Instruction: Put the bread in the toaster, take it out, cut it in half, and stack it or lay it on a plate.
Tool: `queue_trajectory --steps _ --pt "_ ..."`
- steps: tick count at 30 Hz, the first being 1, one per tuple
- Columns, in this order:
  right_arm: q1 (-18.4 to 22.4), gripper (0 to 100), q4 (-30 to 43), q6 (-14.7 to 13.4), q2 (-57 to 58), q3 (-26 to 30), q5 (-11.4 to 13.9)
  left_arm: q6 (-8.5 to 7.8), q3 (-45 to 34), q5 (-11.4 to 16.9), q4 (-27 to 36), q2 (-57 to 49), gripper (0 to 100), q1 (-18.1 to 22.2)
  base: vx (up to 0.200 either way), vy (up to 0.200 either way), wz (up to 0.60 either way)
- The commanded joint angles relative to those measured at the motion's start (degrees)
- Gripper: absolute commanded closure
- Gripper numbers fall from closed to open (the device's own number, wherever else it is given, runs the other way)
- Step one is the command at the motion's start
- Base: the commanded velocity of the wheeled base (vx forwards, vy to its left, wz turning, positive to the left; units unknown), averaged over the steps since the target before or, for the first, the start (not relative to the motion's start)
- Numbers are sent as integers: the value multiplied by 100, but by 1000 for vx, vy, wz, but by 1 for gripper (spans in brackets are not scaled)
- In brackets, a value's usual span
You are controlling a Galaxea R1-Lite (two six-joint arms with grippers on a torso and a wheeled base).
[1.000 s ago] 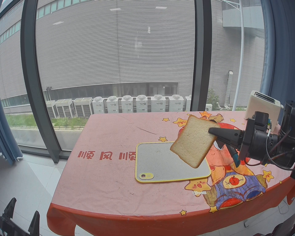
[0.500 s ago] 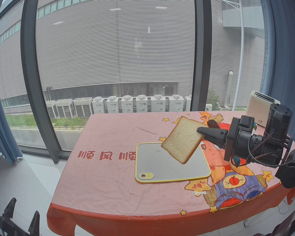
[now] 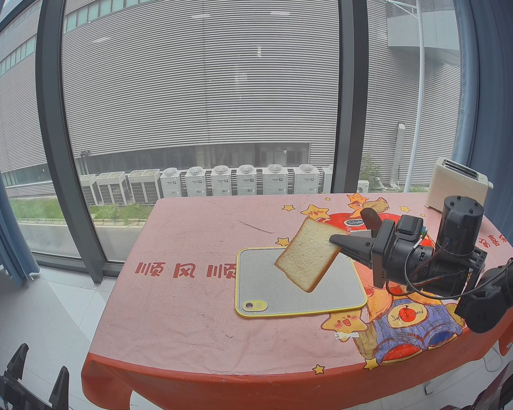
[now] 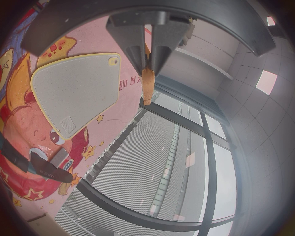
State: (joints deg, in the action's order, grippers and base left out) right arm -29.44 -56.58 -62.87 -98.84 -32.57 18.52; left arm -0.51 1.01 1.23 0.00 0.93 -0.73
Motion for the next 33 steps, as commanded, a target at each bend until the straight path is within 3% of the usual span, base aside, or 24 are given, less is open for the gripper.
queue_trajectory --steps 1,10,16,21,33 --pt "8 100 -3 3 -250 14 3 -2 -92 0 0 -40 0 3 0 0 0" --pt "0 100 -29 38 -636 -56 -235 -2 -92 0 0 -40 0 3 0 0 0" --pt "44 100 -609 11 -962 -47 -358 -2 -92 0 0 -31 0 3 0 0 0" --pt "35 100 -890 46 -1331 -65 -683 -2 -92 0 0 -40 0 3 0 0 0" --pt "-88 100 -934 196 -1568 -83 -762 -2 -92 0 0 -40 0 3 0 0 0"
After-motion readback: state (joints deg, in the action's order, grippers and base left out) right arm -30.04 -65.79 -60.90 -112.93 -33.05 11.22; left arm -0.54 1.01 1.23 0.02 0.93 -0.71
